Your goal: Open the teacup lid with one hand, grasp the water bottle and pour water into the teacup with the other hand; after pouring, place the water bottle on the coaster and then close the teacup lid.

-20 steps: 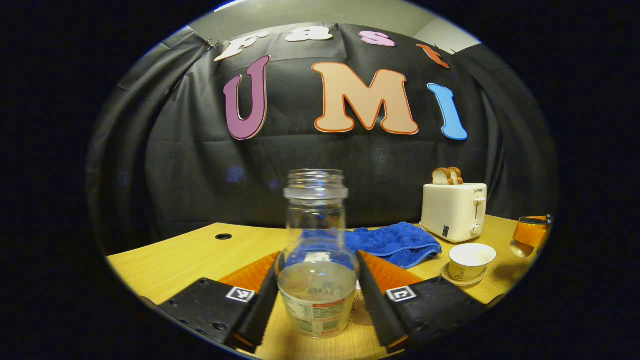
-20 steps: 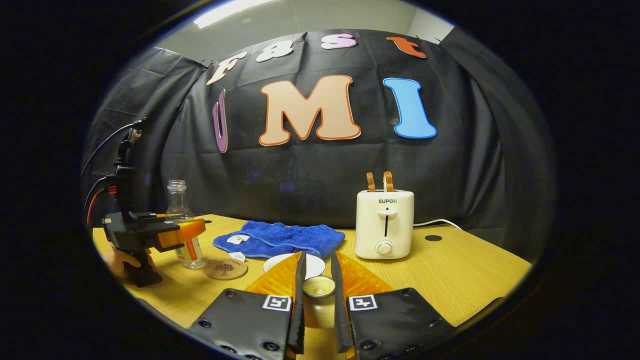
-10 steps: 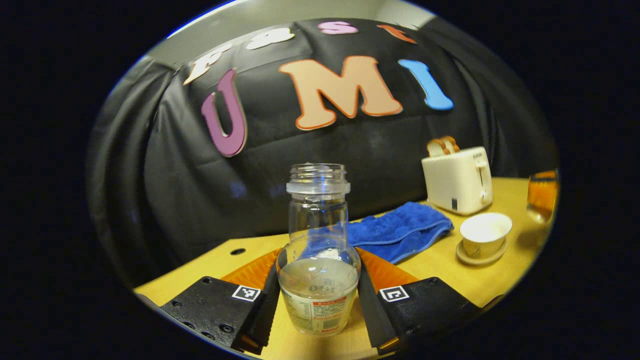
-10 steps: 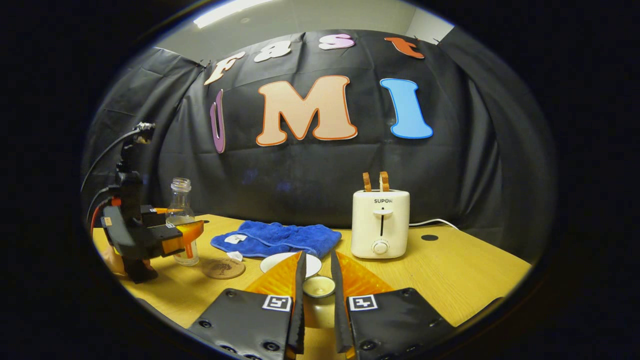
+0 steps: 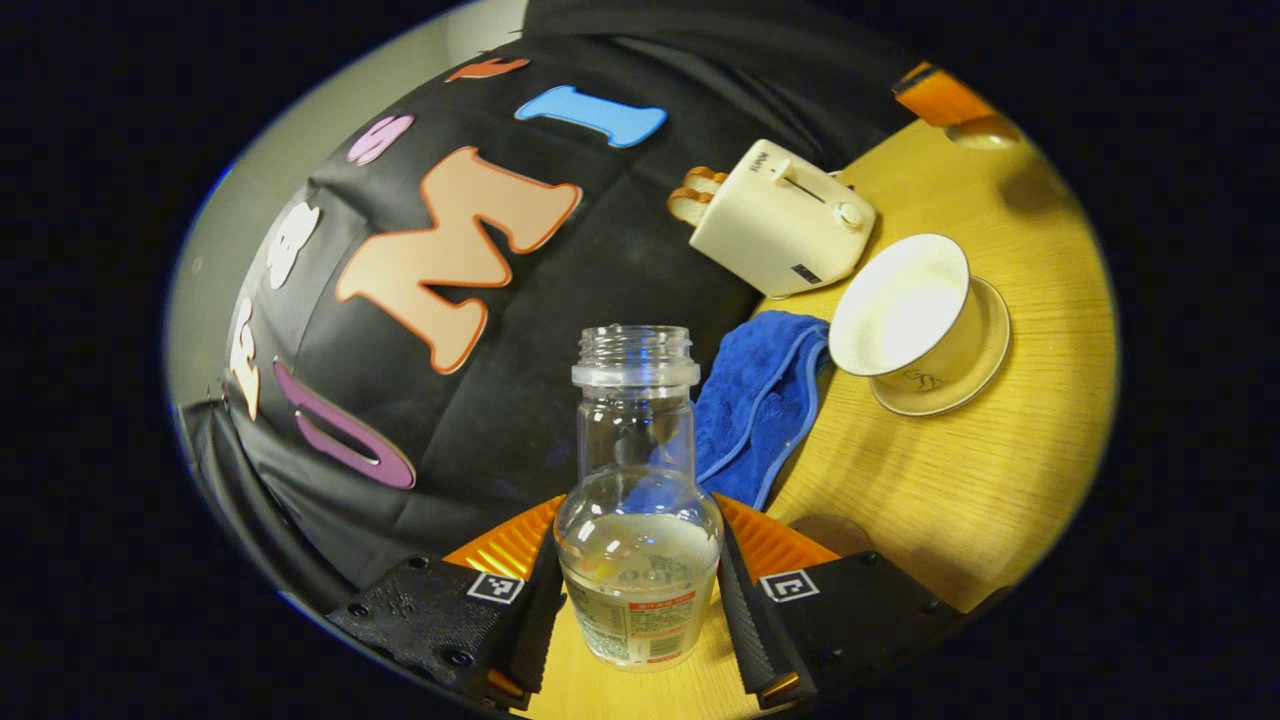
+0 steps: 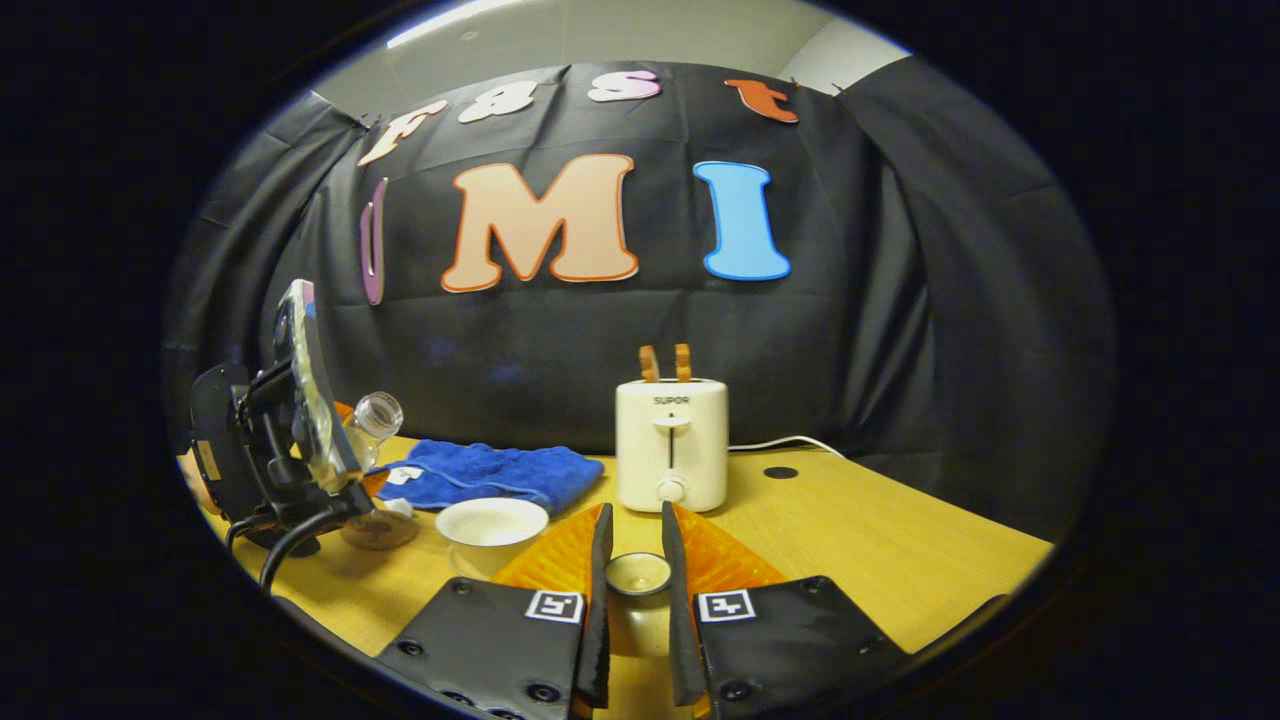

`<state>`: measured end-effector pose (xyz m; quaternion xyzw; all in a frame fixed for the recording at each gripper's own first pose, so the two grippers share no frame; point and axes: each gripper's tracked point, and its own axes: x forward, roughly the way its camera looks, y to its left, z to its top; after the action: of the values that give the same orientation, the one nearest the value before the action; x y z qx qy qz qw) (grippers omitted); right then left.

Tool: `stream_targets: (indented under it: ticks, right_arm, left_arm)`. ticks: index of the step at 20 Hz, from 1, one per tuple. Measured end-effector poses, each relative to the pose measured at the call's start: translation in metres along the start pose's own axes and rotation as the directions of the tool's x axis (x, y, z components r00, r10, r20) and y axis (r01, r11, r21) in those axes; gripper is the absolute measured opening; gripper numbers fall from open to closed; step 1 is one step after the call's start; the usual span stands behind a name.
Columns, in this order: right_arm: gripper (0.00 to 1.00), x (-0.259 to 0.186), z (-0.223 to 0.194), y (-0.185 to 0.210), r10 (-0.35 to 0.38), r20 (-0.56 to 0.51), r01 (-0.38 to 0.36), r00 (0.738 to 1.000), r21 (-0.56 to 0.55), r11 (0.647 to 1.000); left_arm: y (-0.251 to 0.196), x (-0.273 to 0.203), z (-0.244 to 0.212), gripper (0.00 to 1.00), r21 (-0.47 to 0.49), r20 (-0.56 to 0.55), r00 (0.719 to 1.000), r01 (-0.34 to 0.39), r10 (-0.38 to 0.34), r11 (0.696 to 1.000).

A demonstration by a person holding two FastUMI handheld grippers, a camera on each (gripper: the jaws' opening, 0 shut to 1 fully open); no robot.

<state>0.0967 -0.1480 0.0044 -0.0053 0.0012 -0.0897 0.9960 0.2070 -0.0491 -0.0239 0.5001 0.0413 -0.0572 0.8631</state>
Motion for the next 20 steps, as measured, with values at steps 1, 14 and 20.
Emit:
stream_targets:
  ticks: [1, 14, 20]
  right_arm:
    - [0.28, 0.000, 0.001, -0.008, -0.021, 0.002, 0.021, 1.000, -0.001, 1.000]
    - [0.27, 0.002, 0.001, -0.014, -0.031, 0.003, 0.031, 1.000, -0.002, 1.000]
    - [0.28, 0.002, 0.001, -0.014, -0.028, 0.004, 0.028, 1.000, -0.001, 1.000]
  left_arm:
    - [-0.004, 0.002, 0.003, 0.70, 0.043, -0.003, 1.000, 0.014, -0.014, 0.999]
    - [-0.018, 0.009, 0.008, 0.69, 0.458, -0.069, 0.994, 0.110, -0.088, 0.882]
    - [-0.014, 0.008, 0.006, 0.69, 0.544, -0.084, 0.993, 0.119, -0.087, 0.831]
